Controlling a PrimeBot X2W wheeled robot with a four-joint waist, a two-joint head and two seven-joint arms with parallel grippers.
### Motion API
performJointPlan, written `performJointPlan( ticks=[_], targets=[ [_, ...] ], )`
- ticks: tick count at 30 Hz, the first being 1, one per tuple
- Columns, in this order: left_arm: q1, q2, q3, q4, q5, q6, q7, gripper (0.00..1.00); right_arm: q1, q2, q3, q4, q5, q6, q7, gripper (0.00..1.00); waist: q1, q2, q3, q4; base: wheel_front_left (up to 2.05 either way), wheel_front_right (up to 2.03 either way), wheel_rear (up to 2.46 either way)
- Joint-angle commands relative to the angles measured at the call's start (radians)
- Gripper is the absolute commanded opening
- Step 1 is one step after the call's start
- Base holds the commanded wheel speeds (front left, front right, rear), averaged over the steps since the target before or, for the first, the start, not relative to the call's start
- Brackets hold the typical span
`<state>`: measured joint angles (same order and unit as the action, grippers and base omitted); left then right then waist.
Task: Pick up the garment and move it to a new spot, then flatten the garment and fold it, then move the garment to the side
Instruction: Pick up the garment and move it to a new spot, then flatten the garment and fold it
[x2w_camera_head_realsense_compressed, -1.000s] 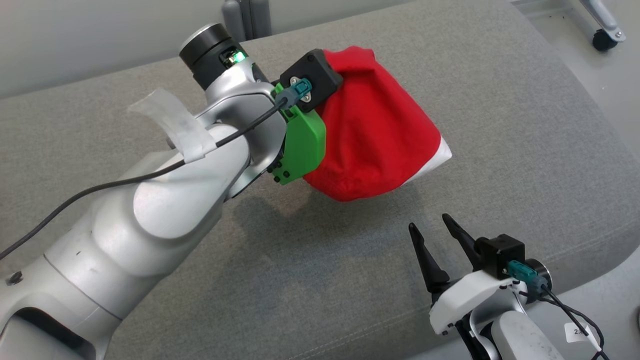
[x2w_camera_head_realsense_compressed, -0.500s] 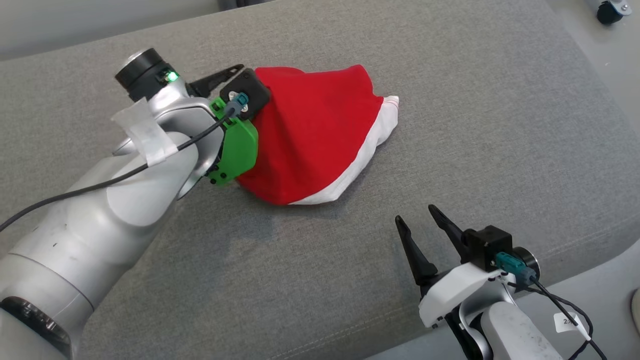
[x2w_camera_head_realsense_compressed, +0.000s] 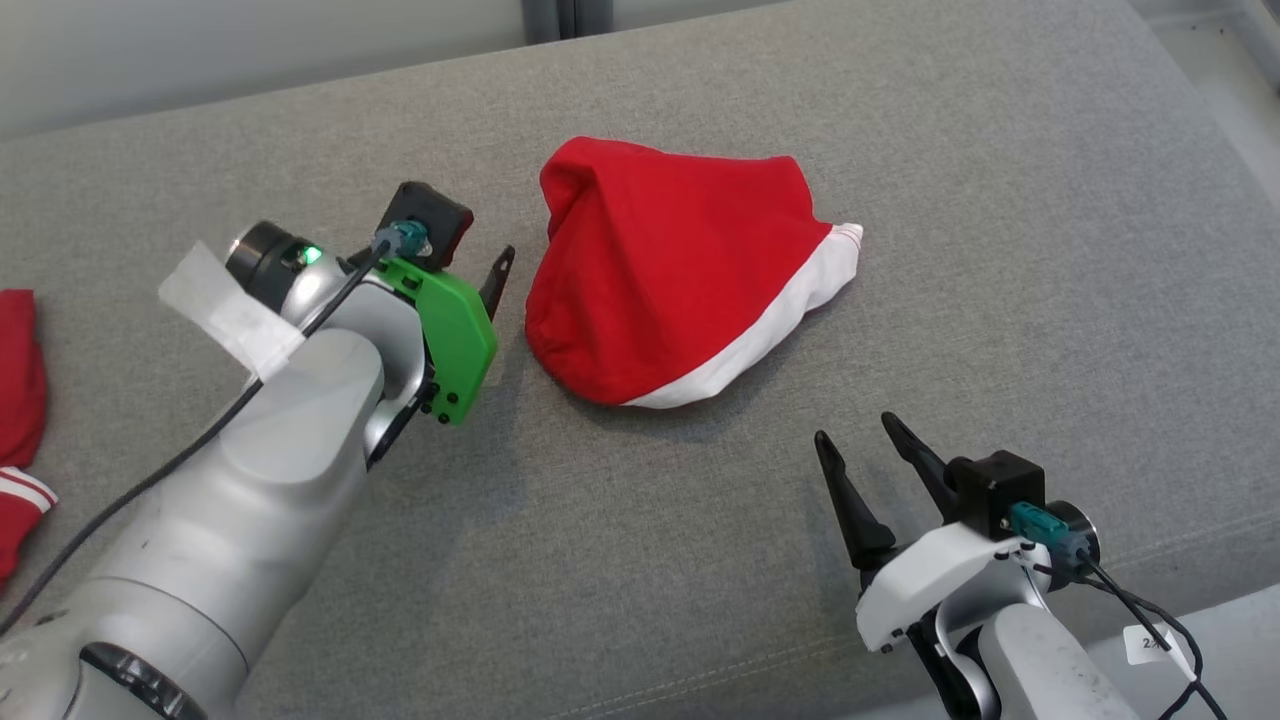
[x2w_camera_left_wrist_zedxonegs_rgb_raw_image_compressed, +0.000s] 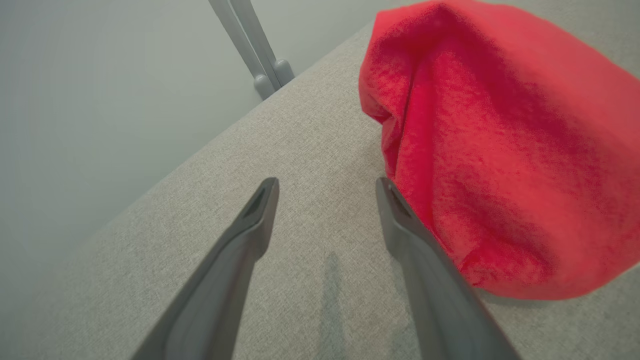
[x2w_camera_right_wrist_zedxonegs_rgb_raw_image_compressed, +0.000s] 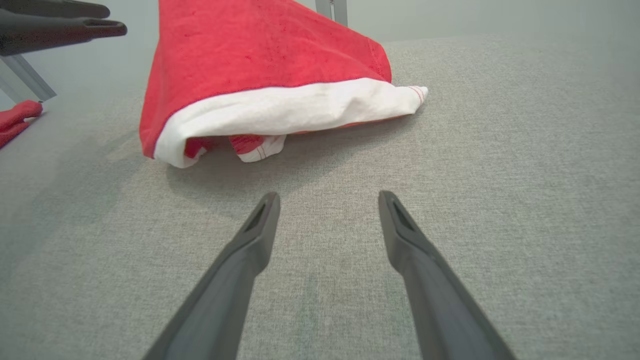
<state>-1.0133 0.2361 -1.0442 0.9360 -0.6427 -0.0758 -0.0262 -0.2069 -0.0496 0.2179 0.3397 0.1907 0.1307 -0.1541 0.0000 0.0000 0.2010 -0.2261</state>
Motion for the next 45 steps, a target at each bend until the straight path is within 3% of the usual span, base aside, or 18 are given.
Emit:
performJointPlan(
  ticks=[1, 10, 19, 30, 31, 32, 33, 34, 45],
  targets=[
    [0.023, -0.006, 0.008, 0.002, -0.02, -0.007, -0.009, 1.0, 0.012, -0.001, 0.0, 0.003, 0.003, 0.0, 0.0, 1.0, 0.0, 0.0, -0.03, 0.021, 0.0, 0.0, 0.0],
    [0.131, -0.038, 0.049, 0.021, -0.137, -0.041, -0.029, 1.0, 0.02, -0.002, 0.002, -0.008, 0.007, 0.0, 0.008, 1.0, 0.0, 0.0, -0.049, -0.032, 0.0, 0.0, 0.0],
    [0.126, -0.042, 0.053, 0.087, -0.158, -0.028, 0.019, 1.0, 0.033, -0.001, -0.035, -0.032, -0.001, 0.0, 0.003, 1.0, 0.0, 0.0, 0.018, -0.12, 0.0, 0.0, 0.0],
    [0.143, -0.069, 0.043, 0.125, -0.198, -0.036, 0.088, 1.0, 0.031, -0.001, -0.041, -0.042, 0.006, 0.0, -0.005, 1.0, 0.0, 0.0, 0.047, -0.13, 0.0, 0.0, 0.0],
    [0.143, -0.069, 0.039, 0.132, -0.194, -0.03, 0.091, 0.82, 0.03, -0.001, -0.037, -0.043, 0.005, 0.0, -0.004, 1.0, 0.0, 0.0, 0.046, -0.128, 0.0, 0.0, 0.0],
    [0.144, -0.07, 0.038, 0.137, -0.192, -0.025, 0.089, 0.49, 0.029, -0.001, -0.034, -0.043, 0.004, 0.0, -0.002, 1.0, 0.0, 0.0, 0.044, -0.126, 0.0, 0.0, 0.0],
    [0.143, -0.071, 0.039, 0.142, -0.192, -0.018, 0.085, 0.31, 0.028, -0.001, -0.032, -0.043, 0.003, 0.0, -0.001, 1.0, 0.0, 0.0, 0.043, -0.123, 0.0, 0.0, 0.0],
    [0.143, -0.072, 0.04, 0.146, -0.191, -0.014, 0.076, 0.0, 0.027, -0.001, -0.03, -0.041, 0.002, 0.0, -0.001, 1.0, 0.0, 0.0, 0.04, -0.12, 0.0, 0.0, 0.0],
    [0.142, -0.057, 0.102, 0.162, -0.227, 0.063, -0.049, 0.0, 0.044, -0.001, -0.031, -0.029, -0.01, 0.0, 0.008, 1.0, 0.0, 0.0, -0.012, -0.062, 0.0, 0.0, 0.0]
  ],
)
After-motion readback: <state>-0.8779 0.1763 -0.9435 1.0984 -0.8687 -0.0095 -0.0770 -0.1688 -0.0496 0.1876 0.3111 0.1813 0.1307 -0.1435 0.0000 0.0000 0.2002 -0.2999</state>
